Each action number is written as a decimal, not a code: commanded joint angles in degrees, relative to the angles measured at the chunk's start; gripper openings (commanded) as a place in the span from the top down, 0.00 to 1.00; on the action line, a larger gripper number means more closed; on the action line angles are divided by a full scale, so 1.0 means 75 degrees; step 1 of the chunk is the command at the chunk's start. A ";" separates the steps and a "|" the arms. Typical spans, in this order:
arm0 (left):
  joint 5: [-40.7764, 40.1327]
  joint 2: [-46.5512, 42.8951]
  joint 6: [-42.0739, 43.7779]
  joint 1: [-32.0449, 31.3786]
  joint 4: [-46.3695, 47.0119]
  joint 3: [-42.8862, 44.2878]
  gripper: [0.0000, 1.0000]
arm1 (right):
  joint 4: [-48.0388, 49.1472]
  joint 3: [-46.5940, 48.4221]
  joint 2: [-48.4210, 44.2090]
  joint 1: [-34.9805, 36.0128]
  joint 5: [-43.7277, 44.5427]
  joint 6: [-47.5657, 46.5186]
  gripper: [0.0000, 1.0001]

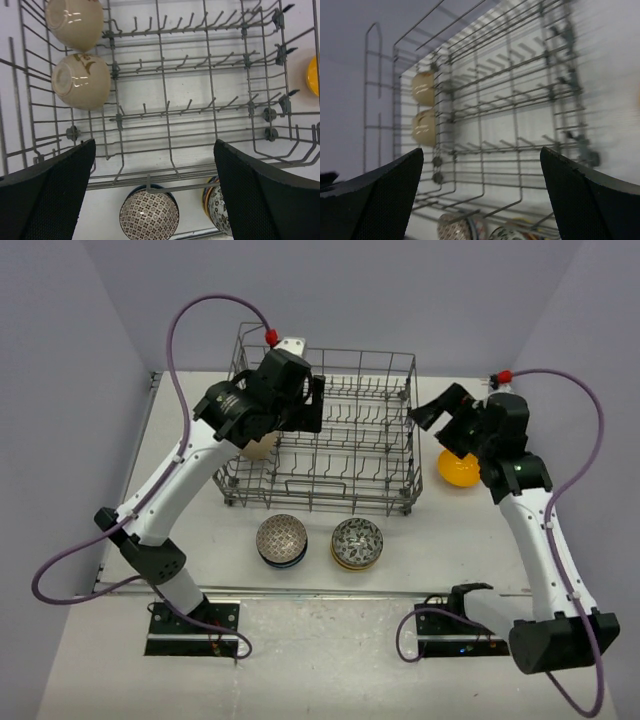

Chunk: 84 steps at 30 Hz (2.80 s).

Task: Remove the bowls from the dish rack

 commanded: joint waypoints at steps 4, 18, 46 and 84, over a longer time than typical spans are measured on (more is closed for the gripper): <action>-0.2049 -0.1237 -0.0773 0.0144 -0.0154 -0.0057 0.00 | 0.0906 0.0848 0.0793 0.2765 0.0075 0.1070 0.03; -0.2684 -0.4473 -0.0868 0.0144 0.1018 -0.2413 0.00 | 0.0873 0.5650 0.6524 0.5041 0.0721 0.1833 0.06; -0.1699 -0.4346 -0.0294 0.0144 0.0221 -0.2296 0.00 | 0.2687 0.6029 0.9233 0.5170 -0.1328 0.3193 0.02; -0.1078 -0.4193 -0.0165 0.0144 0.0280 -0.2261 0.00 | 0.7821 0.4740 0.9854 0.4983 -0.3006 0.4880 0.26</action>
